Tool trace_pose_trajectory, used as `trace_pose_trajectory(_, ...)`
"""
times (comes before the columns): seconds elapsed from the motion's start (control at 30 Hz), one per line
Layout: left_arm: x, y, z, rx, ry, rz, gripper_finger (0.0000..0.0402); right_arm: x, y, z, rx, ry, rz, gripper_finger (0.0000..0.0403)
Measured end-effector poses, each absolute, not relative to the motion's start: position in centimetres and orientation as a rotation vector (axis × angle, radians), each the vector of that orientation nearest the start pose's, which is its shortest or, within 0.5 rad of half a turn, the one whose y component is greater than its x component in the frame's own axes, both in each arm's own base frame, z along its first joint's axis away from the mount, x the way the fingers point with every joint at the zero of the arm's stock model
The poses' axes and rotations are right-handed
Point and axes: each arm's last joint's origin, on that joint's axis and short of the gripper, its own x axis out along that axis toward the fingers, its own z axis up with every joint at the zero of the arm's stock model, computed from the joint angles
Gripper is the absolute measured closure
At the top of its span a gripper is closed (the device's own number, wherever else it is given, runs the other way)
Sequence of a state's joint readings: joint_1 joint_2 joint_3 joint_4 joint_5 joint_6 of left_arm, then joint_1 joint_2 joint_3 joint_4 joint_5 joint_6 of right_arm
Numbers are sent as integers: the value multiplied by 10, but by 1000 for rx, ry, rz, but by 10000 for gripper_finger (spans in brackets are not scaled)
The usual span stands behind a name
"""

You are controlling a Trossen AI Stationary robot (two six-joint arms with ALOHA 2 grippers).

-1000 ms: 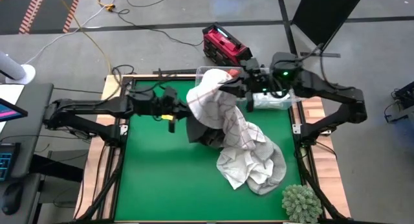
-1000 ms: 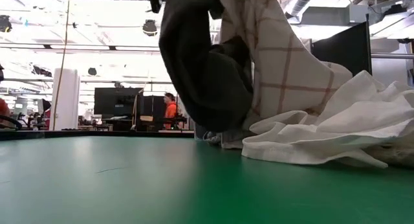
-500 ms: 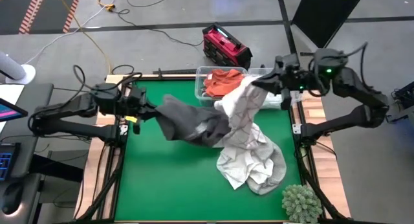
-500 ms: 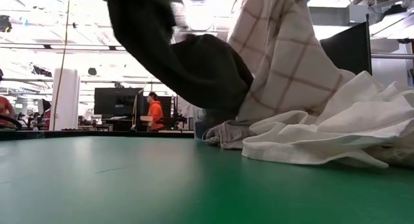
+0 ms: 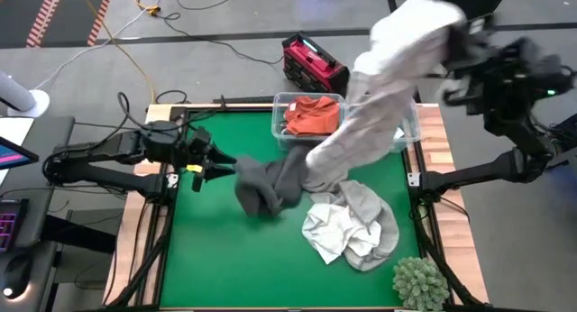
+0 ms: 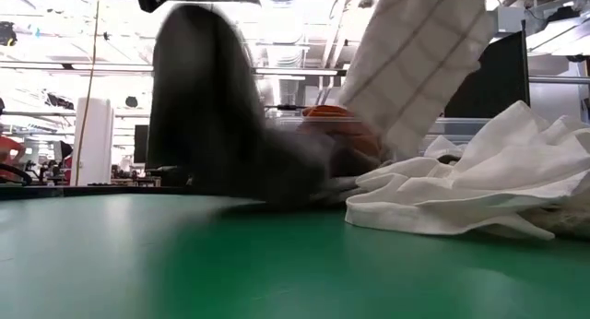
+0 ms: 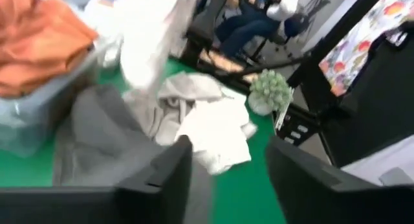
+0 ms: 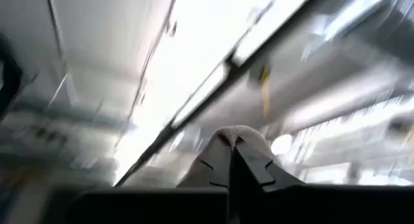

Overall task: Sort towels by color in basket
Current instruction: Put the white-brown towel into the right transparent bin

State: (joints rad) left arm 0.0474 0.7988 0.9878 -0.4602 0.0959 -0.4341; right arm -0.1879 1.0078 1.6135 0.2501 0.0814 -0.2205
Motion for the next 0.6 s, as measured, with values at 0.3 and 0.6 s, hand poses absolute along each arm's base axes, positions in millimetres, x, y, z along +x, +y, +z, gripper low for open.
trace_pose_trajectory(0.3, 170, 8, 371, -481, 254, 73, 128, 71, -22, 621, -524, -929, -555, 379)
trace_pose_trajectory(0.6, 172, 18, 392, -510, -15, 203, 136, 88, -49, 640, -710, -862, -803, 379)
